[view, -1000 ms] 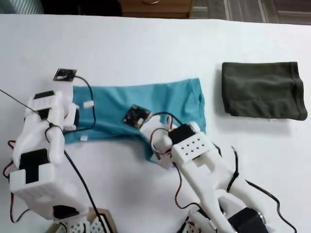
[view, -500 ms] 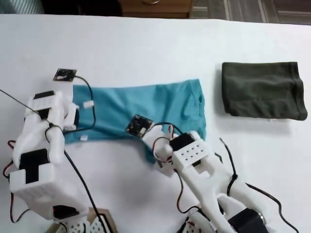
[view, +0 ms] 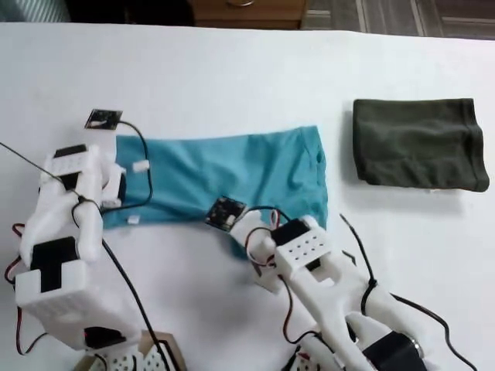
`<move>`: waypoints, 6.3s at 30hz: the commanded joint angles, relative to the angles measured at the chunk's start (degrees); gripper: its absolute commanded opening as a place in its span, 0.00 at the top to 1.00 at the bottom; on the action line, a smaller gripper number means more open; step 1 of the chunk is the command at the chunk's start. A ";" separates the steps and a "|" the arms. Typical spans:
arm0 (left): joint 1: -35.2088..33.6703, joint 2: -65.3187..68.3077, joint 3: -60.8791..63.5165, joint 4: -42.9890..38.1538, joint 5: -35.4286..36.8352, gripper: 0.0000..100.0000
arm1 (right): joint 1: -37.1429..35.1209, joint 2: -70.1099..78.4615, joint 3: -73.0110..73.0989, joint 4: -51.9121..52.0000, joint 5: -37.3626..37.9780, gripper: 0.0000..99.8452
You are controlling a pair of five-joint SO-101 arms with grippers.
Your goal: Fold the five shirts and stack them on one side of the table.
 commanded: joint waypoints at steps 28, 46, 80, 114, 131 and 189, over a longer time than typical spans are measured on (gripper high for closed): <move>-0.26 -0.44 0.40 -1.67 -0.09 0.97 | 10.33 15.87 -11.96 1.19 11.16 0.97; -0.26 -0.35 0.48 -1.67 -0.09 0.97 | 14.11 20.70 -44.40 12.35 15.38 0.98; -0.26 -0.35 0.48 -1.67 -0.09 0.97 | 17.89 52.62 -94.07 38.64 6.24 0.98; -0.18 -0.35 0.48 -1.67 -0.09 0.97 | 6.46 67.82 -102.42 25.10 -3.43 0.98; -0.18 -0.35 0.48 -1.76 -0.09 0.97 | 5.32 58.95 -101.36 36.88 -8.26 0.98; 0.62 -0.26 0.48 -1.76 -0.09 0.97 | 40.66 -0.75 -28.31 11.21 -7.82 0.98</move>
